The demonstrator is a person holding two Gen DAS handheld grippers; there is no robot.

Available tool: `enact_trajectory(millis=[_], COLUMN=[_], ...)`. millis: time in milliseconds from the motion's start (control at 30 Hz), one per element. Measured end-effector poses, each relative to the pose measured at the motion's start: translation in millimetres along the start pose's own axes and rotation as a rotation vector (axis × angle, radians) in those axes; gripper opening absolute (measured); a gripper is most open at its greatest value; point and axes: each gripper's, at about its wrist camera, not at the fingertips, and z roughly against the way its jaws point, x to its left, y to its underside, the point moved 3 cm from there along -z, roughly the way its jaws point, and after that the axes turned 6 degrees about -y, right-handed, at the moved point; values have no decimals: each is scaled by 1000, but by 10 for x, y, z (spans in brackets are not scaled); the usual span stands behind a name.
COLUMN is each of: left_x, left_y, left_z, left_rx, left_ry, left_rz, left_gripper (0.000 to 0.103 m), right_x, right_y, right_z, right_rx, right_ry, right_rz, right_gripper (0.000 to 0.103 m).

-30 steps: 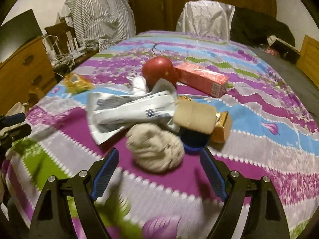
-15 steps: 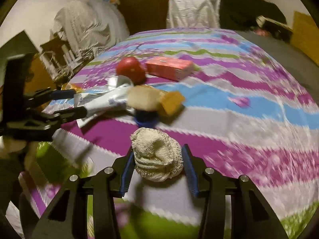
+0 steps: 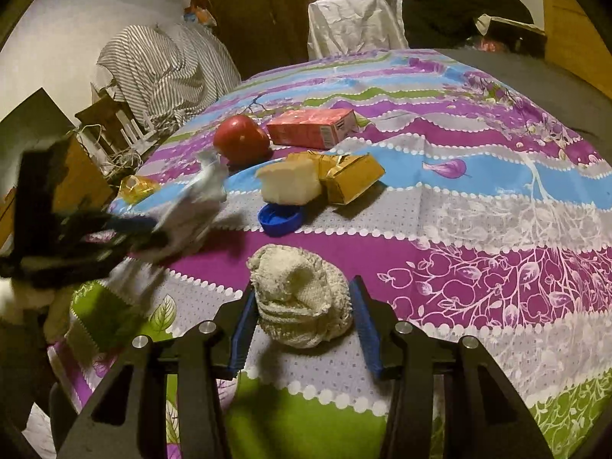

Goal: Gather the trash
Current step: 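Grasp the white medicine pouch with the left gripper while the right gripper grasps the beige knitted ball, then lift and carry the pouch and knitted ball with both grippers over the basin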

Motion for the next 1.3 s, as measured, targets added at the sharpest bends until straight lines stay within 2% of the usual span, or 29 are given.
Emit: enact_trajectory(millis=[67, 133, 200, 233, 300, 333, 400, 500, 600, 667, 833, 900, 967, 1100, 1133, 1200, 1300], left_x=[105, 229, 310, 368, 442, 449, 400, 260, 173, 126, 176, 129, 70, -25, -43, -81, -137], left_y=[254, 455, 554, 603, 613, 603, 540, 389, 305, 272, 353, 379, 385, 393, 401, 426, 465], left_z=[182, 323, 417, 517, 650, 684, 730, 706, 715, 592, 104, -5, -19, -53, -48, -14, 33], left_rx=[14, 16, 12, -7, -45, -61, -94, -92, -104, -74, 70, 94, 95, 84, 77, 59, 30], left_ry=[26, 17, 4, -9, -20, -23, -23, -28, 8, 18, 6, 10, 31, 70, 72, 54, 8], left_rz=[28, 58, 74, 83, 99, 97, 61, -35, -88, -153, -228, -247, -246, -195, -182, -154, -109], left_gripper=[35, 39, 50, 53, 66, 68, 73, 75, 80, 82, 82, 81, 77, 54, 51, 45, 40], right_x=[-4, 6, 8, 12, 14, 15, 13, 9, -8, -6, 1, 11, 19, 42, 59, 85, 114], right_y=[16, 37, 46, 52, 60, 66, 75, 91, 100, 101, 103, 98, 102, 87, 87, 73, 56], right_z=[9, 16, 14, 13, 14, 13, 7, -1, -12, -27, -46, -54, -62, -77, -84, -93, -84], right_rx=[-4, -7, -10, -12, -15, -16, -15, -13, -16, -12, -4, -1, 2, 11, 15, 16, 2], right_ry=[-4, -7, -6, -5, -5, -4, -5, -10, -15, -15, -13, -6, 1, 21, 31, 59, 87], right_rz=[2, 6, 11, 12, 13, 14, 15, 16, 9, 10, 16, 23, 28, 41, 50, 66, 86], right_gripper=[49, 49, 49, 50, 50, 51, 52, 54, 55, 56, 58, 58, 58, 58, 57, 53, 47])
